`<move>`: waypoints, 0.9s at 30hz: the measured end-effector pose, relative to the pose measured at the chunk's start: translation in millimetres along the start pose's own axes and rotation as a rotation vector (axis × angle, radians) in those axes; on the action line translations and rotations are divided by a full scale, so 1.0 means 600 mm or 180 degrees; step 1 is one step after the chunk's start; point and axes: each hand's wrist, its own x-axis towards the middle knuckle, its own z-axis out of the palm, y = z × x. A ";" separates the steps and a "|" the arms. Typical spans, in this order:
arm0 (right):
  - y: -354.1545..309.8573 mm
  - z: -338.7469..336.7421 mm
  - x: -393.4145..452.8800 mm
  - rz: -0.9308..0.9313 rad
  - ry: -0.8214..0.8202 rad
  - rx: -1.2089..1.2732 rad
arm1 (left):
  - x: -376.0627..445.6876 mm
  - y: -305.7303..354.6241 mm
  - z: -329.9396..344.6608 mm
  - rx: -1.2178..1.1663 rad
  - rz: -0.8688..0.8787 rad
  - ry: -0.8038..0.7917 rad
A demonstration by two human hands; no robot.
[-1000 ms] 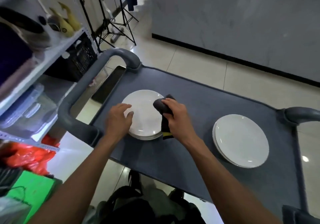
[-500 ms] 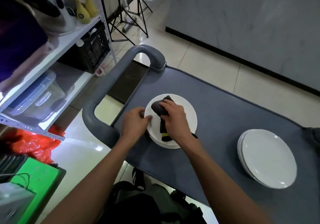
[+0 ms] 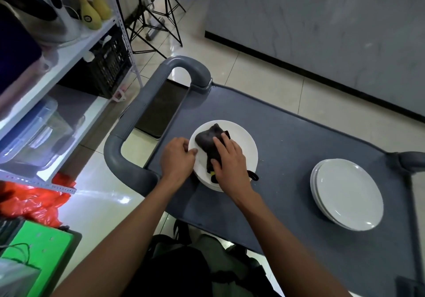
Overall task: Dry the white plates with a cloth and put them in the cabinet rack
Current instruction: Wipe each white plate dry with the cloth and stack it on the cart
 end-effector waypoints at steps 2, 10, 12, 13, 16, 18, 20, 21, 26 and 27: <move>0.000 0.002 0.000 0.0024 0.0010 -0.0021 | 0.002 0.000 -0.001 0.0016 0.0012 -0.0003; -0.006 -0.001 0.002 0.0120 0.0294 0.0047 | 0.007 0.009 -0.006 -0.0246 -0.0090 -0.0102; -0.005 -0.003 0.001 0.0116 0.0391 0.0148 | 0.009 0.012 -0.008 -0.0471 -0.0204 -0.0201; -0.004 -0.004 0.001 0.0108 0.0434 0.0193 | 0.010 0.014 -0.009 -0.0558 -0.0247 -0.0255; -0.005 -0.004 -0.002 0.0097 0.0543 0.0325 | 0.010 0.022 -0.013 -0.0742 -0.0356 -0.0480; -0.006 -0.004 -0.004 0.0102 0.0653 0.0466 | 0.008 0.031 -0.018 -0.0997 -0.0552 -0.0739; -0.006 -0.004 -0.007 0.0108 0.0771 0.0585 | 0.004 0.044 -0.029 -0.1500 -0.0905 -0.1109; -0.005 -0.005 -0.009 0.0109 0.0817 0.0617 | 0.001 0.050 -0.035 -0.1752 -0.1059 -0.1291; 0.001 -0.008 -0.018 0.0088 0.0930 0.0701 | -0.009 0.064 -0.050 -0.2219 -0.0953 -0.1816; 0.003 -0.009 -0.021 0.0064 0.0945 0.0710 | -0.011 0.064 -0.049 -0.2274 -0.0897 -0.1924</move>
